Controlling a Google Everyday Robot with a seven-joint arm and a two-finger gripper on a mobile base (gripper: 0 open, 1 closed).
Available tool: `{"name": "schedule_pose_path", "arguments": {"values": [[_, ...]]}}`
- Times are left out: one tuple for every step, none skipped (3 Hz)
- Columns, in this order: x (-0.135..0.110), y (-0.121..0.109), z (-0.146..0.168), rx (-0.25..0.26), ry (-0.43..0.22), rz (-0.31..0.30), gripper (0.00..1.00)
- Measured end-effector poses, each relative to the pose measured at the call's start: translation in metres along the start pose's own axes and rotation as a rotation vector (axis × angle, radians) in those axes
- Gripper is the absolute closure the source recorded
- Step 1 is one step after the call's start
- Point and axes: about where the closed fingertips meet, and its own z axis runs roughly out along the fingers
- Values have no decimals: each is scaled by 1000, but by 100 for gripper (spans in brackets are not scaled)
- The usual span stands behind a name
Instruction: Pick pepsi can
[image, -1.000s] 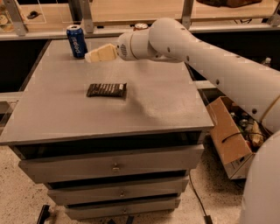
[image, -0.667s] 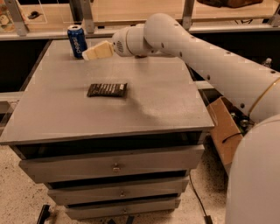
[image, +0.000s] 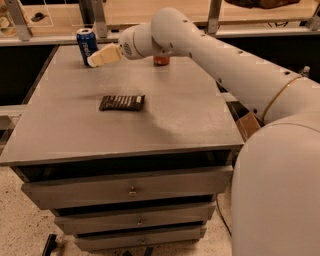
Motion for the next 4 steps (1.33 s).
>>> {"name": "schedule_pose_path", "arguments": {"values": [[-2, -1, 15, 7, 14, -14, 0], [-3, -3, 32, 6, 21, -15, 0], [-3, -3, 47, 7, 26, -16, 0], [-5, -11, 60, 15, 14, -19, 0]]}}
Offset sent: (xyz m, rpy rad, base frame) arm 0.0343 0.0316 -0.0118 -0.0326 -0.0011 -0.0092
